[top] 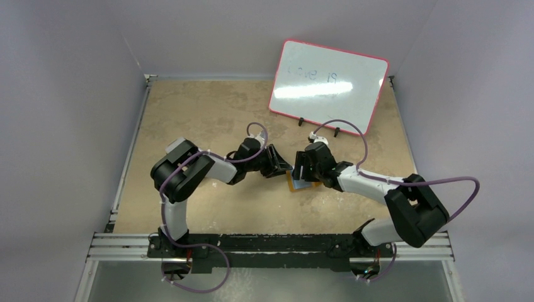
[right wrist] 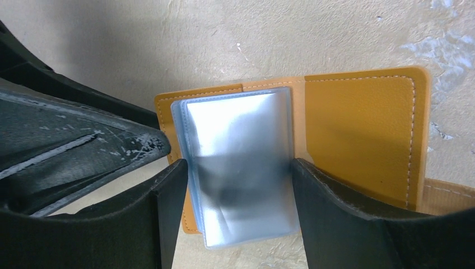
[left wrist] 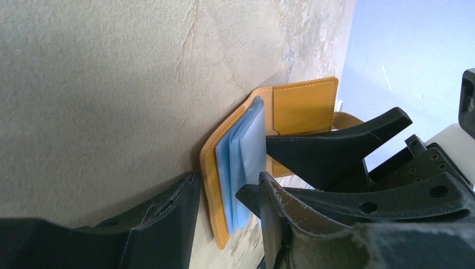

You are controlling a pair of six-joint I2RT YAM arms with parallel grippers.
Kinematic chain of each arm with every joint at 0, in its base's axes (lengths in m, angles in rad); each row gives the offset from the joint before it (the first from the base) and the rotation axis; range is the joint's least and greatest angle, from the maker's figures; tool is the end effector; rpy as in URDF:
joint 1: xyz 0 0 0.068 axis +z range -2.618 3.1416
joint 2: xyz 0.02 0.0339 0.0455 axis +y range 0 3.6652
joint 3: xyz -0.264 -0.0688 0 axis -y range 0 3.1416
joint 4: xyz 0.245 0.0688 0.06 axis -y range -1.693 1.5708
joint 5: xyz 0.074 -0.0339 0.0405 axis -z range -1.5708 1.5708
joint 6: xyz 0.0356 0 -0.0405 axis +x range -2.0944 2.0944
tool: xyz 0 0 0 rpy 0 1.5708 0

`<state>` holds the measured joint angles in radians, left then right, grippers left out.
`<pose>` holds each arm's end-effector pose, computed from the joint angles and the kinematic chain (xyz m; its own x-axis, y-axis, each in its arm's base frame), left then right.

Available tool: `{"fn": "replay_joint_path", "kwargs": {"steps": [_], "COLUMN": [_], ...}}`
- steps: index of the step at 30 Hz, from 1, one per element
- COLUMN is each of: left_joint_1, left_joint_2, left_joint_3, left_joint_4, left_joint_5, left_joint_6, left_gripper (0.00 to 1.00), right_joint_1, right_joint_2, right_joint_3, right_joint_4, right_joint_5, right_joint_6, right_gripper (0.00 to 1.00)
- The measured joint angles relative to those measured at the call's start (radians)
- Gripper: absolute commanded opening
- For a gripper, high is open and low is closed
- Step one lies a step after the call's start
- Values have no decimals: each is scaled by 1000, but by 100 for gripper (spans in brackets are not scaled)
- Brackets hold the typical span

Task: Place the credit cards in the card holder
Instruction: Open the card holder at the center of the board.

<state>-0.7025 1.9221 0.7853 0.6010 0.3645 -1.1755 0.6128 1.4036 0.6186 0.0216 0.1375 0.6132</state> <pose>0.2670 -0.2426 0.1096 -0.9231 -0.3483 -0.1632 -0.0370 0.5028 -0.8636 0.2243 0.1517 0.1675 -0.7438 0.1739 -0.6454 -0.0742 0.9381 0.3383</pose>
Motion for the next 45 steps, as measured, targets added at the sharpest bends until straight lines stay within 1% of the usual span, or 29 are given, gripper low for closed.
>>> {"fn": "replay_joint_path", "kwargs": {"steps": [3,5,10,11,19,25,29,37,45], "left_joint_1": [-5,-9,-13,-13,-3,29,48,54,54], "left_joint_2": [24,35,55,55,45,-70,-134,-143,-143], "left_joint_3": [0,0,0,-2,-18,-31,-31,-30,-30], "left_joint_4": [47,69,87,87,80,-53,-134,-245,-274], "left_joint_5": [1,1,-1,-1,22,47,56,60,63], "left_joint_6": [-20,-29,-46,-46,-43,14,61,118,136], "left_gripper": [37,31,2,0,0,0,0,0,0], "right_joint_1": [-6,-7,-10,-11,-11,-1,23,86,105], "right_joint_2": [0,0,0,0,-3,-2,28,74,74], "right_joint_3": [-3,-5,-8,-8,8,53,102,129,129], "right_joint_4": [11,19,28,29,-4,-54,-69,-76,-76], "right_joint_5": [-12,-21,-38,-44,-60,-72,-69,-68,-50], "right_joint_6": [5,7,8,7,-15,-43,-64,-72,-71], "right_gripper": [68,68,70,71,70,68,68,72,74]}}
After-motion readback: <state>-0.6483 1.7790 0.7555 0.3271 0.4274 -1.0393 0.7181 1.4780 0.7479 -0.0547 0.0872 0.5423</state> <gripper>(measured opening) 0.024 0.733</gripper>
